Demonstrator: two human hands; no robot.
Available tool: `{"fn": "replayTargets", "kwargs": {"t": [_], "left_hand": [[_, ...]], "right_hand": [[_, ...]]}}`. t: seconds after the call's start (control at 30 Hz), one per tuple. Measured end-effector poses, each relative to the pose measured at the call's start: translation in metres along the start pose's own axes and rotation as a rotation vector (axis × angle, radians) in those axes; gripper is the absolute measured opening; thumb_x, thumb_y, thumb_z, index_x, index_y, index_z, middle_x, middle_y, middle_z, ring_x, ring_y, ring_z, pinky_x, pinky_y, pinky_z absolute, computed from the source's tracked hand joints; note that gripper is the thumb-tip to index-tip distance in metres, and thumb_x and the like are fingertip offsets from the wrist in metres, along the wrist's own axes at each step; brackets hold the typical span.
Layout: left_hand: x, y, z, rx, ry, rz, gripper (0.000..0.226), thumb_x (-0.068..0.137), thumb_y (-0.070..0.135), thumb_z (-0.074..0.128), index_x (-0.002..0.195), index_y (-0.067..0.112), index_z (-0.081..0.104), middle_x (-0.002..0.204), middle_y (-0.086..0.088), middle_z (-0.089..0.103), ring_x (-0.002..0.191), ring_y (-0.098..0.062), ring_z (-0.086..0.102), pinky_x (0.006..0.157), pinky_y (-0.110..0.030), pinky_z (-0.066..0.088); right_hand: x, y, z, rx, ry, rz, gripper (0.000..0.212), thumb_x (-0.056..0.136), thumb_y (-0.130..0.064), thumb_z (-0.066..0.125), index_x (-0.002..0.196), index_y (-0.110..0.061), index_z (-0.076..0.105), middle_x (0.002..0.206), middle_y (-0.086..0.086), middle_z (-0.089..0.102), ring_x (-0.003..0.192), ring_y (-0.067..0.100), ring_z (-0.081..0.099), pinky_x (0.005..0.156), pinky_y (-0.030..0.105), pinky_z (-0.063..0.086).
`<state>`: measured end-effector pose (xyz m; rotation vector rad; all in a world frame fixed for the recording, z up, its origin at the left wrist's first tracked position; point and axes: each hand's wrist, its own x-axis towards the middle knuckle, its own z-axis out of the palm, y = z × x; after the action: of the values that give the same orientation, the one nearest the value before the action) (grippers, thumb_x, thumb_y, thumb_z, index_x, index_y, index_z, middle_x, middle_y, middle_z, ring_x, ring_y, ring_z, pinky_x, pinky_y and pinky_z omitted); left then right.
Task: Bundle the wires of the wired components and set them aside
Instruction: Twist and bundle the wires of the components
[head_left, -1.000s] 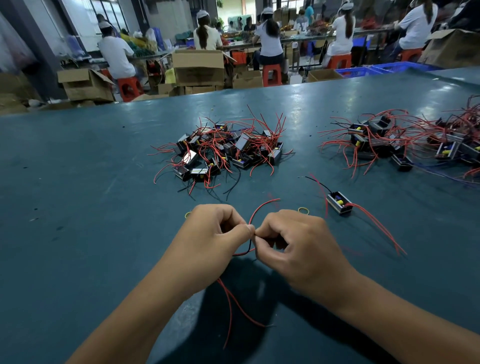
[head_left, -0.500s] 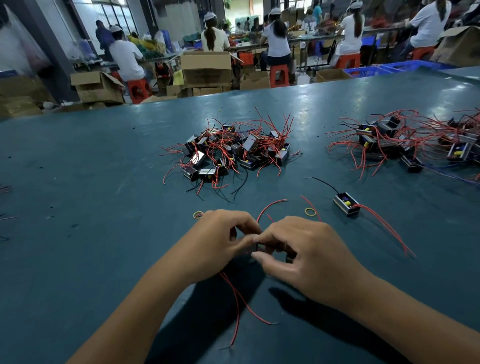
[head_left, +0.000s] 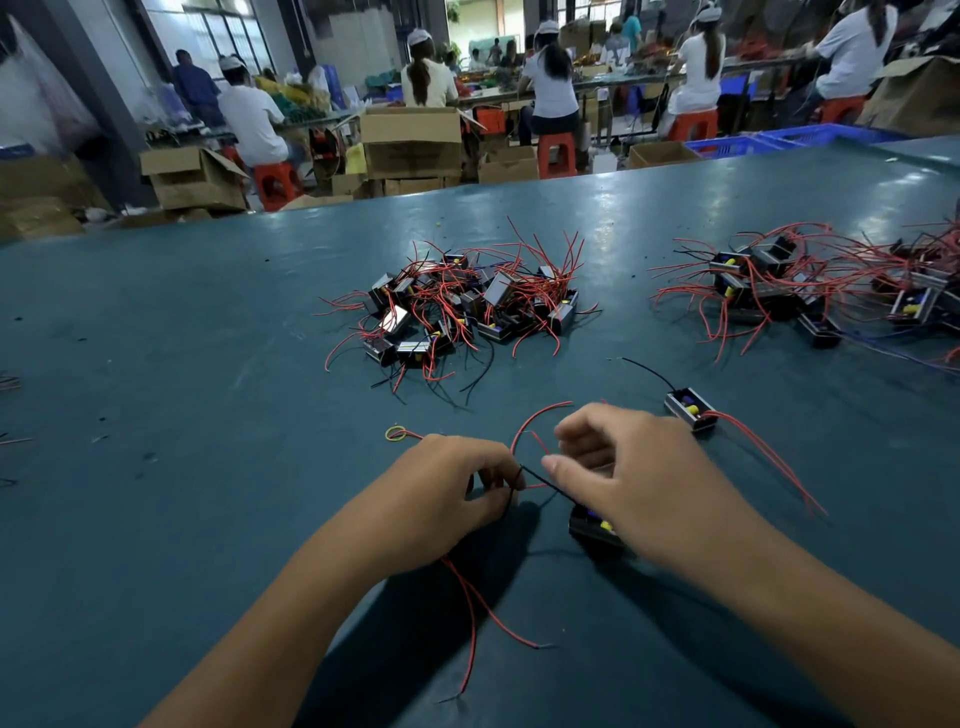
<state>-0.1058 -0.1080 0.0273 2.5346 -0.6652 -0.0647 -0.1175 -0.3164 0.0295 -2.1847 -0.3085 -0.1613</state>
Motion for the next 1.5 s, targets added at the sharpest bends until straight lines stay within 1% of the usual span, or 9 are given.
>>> {"fn": "replayTargets", "kwargs": {"t": [0.1, 0.33, 0.47, 0.53, 0.67, 0.8, 1.03, 1.23, 1.5], "left_hand": [[0.000, -0.002, 0.001, -0.033, 0.021, -0.031, 0.016, 0.088, 0.015, 0.062, 0.090, 0.031, 0.065, 0.075, 0.033, 0.060, 0.060, 0.003, 0.052, 0.056, -0.011, 0.036], [0.002, 0.001, 0.002, -0.091, 0.160, -0.065, 0.014, 0.095, 0.028, 0.062, 0.084, 0.035, 0.057, 0.076, 0.023, 0.063, 0.063, -0.002, 0.054, 0.057, -0.015, 0.040], [0.002, 0.004, 0.002, -0.191, 0.236, -0.086, 0.015, 0.099, 0.032, 0.059, 0.084, 0.030, 0.061, 0.069, 0.013, 0.068, 0.056, -0.002, 0.055, 0.057, -0.024, 0.045], [0.002, 0.007, 0.003, -0.257, 0.244, -0.093, 0.015, 0.100, 0.030, 0.058, 0.085, 0.028, 0.061, 0.066, 0.010, 0.069, 0.050, 0.000, 0.053, 0.056, -0.024, 0.043], [0.001, 0.013, 0.005, -0.344, 0.260, -0.082, 0.016, 0.100, 0.027, 0.057, 0.084, 0.029, 0.060, 0.067, 0.007, 0.070, 0.047, -0.005, 0.053, 0.052, -0.026, 0.045], [0.000, 0.018, 0.007, -0.376, 0.281, -0.066, 0.019, 0.099, 0.025, 0.058, 0.080, 0.030, 0.060, 0.068, 0.005, 0.070, 0.046, -0.013, 0.056, 0.049, -0.032, 0.047], [0.000, 0.022, 0.007, -0.423, 0.287, -0.035, 0.014, 0.095, 0.018, 0.063, 0.082, 0.024, 0.067, 0.072, 0.003, 0.069, 0.049, -0.017, 0.061, 0.048, -0.022, 0.047], [-0.001, 0.023, 0.005, -0.489, 0.318, 0.001, 0.013, 0.093, 0.023, 0.064, 0.080, 0.024, 0.069, 0.068, 0.000, 0.068, 0.047, -0.012, 0.059, 0.047, -0.020, 0.042], [-0.001, 0.024, 0.007, -0.534, 0.359, -0.034, 0.012, 0.089, 0.028, 0.063, 0.078, 0.024, 0.068, 0.067, -0.003, 0.069, 0.047, -0.017, 0.061, 0.047, -0.031, 0.046]], "right_hand": [[-0.001, -0.004, 0.005, -0.019, -0.012, -0.023, 0.008, 0.084, -0.025, 0.075, 0.088, -0.021, 0.069, 0.078, -0.009, 0.071, 0.074, 0.003, 0.066, 0.076, 0.024, 0.053], [0.003, -0.002, 0.007, 0.008, -0.001, -0.037, 0.010, 0.087, -0.019, 0.070, 0.080, -0.024, 0.066, 0.071, -0.014, 0.068, 0.067, 0.002, 0.062, 0.063, 0.013, 0.046], [0.005, 0.002, 0.008, 0.109, -0.012, 0.042, 0.012, 0.089, -0.016, 0.065, 0.082, -0.025, 0.061, 0.072, -0.003, 0.071, 0.065, 0.012, 0.067, 0.069, 0.035, 0.056], [0.006, 0.001, 0.008, 0.175, -0.012, 0.077, 0.014, 0.090, -0.016, 0.063, 0.083, -0.027, 0.060, 0.072, -0.003, 0.071, 0.062, 0.013, 0.069, 0.068, 0.040, 0.059], [0.007, 0.001, 0.010, 0.276, 0.009, 0.121, 0.017, 0.094, -0.016, 0.060, 0.081, -0.026, 0.062, 0.069, -0.001, 0.071, 0.061, 0.016, 0.070, 0.065, 0.037, 0.060], [0.010, 0.000, 0.012, 0.432, 0.031, 0.200, 0.014, 0.095, -0.006, 0.057, 0.084, -0.013, 0.061, 0.070, 0.006, 0.072, 0.062, 0.023, 0.071, 0.060, 0.030, 0.057], [0.010, -0.006, 0.012, 0.593, 0.018, 0.239, 0.010, 0.096, -0.005, 0.057, 0.088, -0.008, 0.063, 0.064, 0.003, 0.070, 0.056, 0.015, 0.064, 0.052, 0.024, 0.052], [0.011, -0.007, 0.013, 0.701, 0.056, 0.259, 0.008, 0.097, -0.003, 0.056, 0.092, 0.000, 0.062, 0.064, 0.005, 0.069, 0.051, 0.015, 0.060, 0.048, 0.025, 0.052], [0.012, -0.003, 0.015, 0.725, 0.089, 0.299, 0.010, 0.096, -0.001, 0.057, 0.087, 0.000, 0.061, 0.060, 0.006, 0.068, 0.049, 0.018, 0.062, 0.047, 0.027, 0.052]]}}
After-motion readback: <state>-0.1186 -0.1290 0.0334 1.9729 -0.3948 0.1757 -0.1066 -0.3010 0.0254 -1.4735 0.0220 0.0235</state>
